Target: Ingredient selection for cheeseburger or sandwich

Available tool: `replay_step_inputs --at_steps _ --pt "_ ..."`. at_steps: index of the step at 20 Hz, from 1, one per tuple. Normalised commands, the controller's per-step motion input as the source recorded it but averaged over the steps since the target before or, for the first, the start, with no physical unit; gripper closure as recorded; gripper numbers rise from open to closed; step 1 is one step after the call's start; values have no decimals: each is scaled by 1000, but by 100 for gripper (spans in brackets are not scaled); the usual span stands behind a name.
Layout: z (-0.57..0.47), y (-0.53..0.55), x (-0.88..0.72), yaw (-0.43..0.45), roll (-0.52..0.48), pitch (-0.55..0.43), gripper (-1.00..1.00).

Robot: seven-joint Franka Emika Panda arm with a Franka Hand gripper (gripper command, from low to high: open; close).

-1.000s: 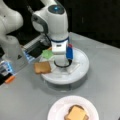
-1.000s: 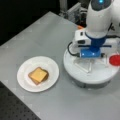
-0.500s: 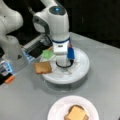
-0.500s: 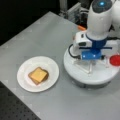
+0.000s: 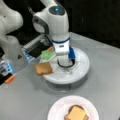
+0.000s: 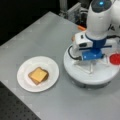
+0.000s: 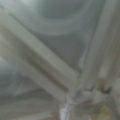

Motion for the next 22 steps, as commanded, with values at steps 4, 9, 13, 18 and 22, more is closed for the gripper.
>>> replay_step_inputs --at_steps 4,9,13,18,22 --pt "-39 -18 -4 229 37 -109 -100" --pt "-26 -9 7 242 49 -99 -100" --pt "-26 -8 21 287 73 -89 -100" --pt "-17 2 41 281 125 -40 -100" --pt "10 30 78 278 136 -35 -100"
